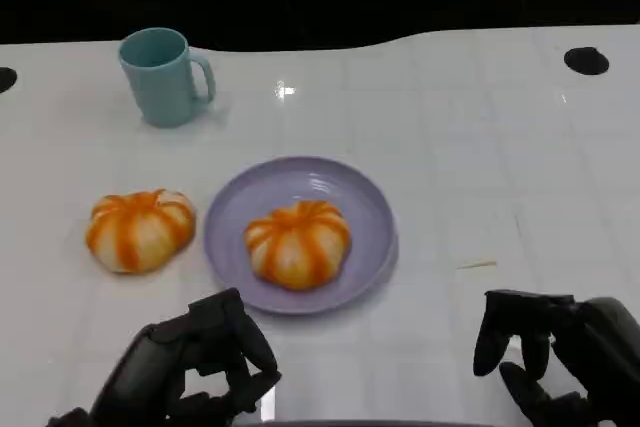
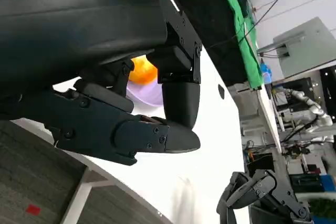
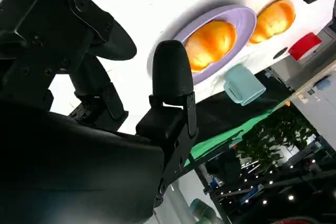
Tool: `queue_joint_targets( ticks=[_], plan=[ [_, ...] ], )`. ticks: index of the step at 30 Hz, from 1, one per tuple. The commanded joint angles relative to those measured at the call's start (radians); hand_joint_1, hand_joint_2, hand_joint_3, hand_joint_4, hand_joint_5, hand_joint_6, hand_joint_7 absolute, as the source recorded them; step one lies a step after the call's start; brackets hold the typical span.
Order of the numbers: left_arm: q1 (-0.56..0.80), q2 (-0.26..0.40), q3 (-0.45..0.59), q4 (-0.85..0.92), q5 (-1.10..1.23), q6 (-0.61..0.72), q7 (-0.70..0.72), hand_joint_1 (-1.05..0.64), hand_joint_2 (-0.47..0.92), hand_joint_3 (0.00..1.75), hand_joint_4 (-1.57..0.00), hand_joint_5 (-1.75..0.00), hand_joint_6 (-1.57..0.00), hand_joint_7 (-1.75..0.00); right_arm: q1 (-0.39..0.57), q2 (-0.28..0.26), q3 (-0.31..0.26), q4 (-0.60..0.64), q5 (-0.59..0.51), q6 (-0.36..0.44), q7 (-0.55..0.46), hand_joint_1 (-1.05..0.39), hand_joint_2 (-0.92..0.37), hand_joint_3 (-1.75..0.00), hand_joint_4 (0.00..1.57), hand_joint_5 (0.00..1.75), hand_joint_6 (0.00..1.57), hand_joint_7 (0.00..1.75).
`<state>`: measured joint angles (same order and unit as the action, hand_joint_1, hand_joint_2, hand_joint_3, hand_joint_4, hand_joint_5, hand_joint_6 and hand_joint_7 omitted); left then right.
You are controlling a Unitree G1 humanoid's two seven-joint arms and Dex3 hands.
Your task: Grasp the bread from the table and place it into the plate.
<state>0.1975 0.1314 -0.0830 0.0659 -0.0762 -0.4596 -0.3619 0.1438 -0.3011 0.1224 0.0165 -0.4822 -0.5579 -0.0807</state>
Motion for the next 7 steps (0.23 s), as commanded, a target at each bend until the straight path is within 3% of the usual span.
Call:
queue_joint_targets(
  ticks=[1,7],
  plan=[
    [-0.003,0.014,0.009,0.008,-0.005,-0.020,-0.003,-0.54,0.92,0.30,-0.69,-1.75,-0.62,-1.50,-0.004,-0.001,-0.001,-0.002,0.006,-0.005,-0.007,0.04,-0.12,-1.55,0.94,1.75,0.79,1.51],
    [0.002,0.018,0.009,-0.003,-0.005,-0.006,-0.003,-0.56,0.92,0.30,-0.68,-1.75,-0.62,-1.49,-0.002,-0.004,-0.001,-0.002,-0.003,-0.009,-0.011,0.05,-0.11,-1.55,0.94,1.75,0.80,1.49]
  ],
)
